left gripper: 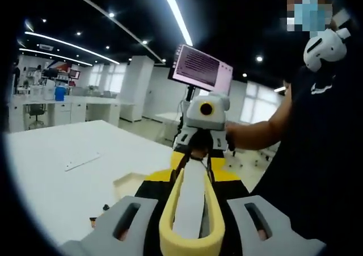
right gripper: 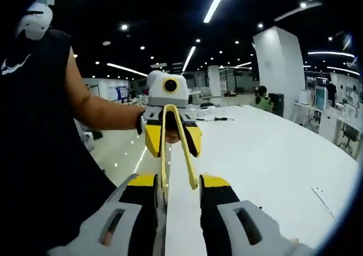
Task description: Place the target food into the container with the food tongs after gripping and lifting it, then release it inside without dropping or visibly crushing the food.
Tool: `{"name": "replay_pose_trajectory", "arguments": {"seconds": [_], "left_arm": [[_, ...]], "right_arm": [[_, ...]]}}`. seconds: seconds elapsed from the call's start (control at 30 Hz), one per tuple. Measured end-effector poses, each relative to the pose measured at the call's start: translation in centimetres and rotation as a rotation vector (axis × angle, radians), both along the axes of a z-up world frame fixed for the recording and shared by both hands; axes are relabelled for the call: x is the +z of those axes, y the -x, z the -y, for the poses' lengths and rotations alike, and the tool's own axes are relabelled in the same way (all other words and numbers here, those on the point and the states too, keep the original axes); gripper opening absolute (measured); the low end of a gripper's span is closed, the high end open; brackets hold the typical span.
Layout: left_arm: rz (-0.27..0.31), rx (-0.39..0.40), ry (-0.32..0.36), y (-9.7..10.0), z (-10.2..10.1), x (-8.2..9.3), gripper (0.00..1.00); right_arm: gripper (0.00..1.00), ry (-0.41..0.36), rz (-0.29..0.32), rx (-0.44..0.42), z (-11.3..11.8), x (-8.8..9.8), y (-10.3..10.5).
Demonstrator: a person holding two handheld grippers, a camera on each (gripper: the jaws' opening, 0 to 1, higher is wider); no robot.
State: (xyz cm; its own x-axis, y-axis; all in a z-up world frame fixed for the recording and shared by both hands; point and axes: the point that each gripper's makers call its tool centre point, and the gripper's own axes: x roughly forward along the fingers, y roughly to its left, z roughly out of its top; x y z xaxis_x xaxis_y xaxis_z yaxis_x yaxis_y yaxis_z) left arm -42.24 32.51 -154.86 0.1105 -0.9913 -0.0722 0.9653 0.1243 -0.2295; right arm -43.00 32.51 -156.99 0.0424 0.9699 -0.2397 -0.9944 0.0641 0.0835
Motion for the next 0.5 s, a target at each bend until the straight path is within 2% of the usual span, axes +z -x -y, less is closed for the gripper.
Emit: {"name": "replay_pose_trajectory", "arguments": {"seconds": [0.1,0.17,0.27,0.33,0.4,0.5], "left_arm": [[0.007,0.004,0.011,-0.04,0.22,0.35,0.18],[0.014,0.006,0.032,-0.12,0.40,0.75,0.18],[0.032,0.001,0.034,-0.09,0.45,0.80,0.17],[0.051,-0.005,0.029,0.16,0.41,0.78,0.17],[0.047,-0.013,0.027,0.33,0.46,0.74,0.20],[0.042,-0.014,0.031,0.44,0.58,0.80,0.18]], "right_arm": [[0.19,0.009,0.004,-0.002,-0.09,-0.07,-0.06],[0.13,0.025,-0.041,-0.001,-0.09,-0.21,0.19],[0.05,0.034,-0.011,0.000,-0.25,-0.13,0.54],[0.04,0.030,0.001,0.005,-0.26,-0.04,0.55],[0.03,0.026,0.003,0.011,-0.36,0.10,0.69],[0.03,0.017,0.003,0.021,-0.61,0.32,0.79]]}}
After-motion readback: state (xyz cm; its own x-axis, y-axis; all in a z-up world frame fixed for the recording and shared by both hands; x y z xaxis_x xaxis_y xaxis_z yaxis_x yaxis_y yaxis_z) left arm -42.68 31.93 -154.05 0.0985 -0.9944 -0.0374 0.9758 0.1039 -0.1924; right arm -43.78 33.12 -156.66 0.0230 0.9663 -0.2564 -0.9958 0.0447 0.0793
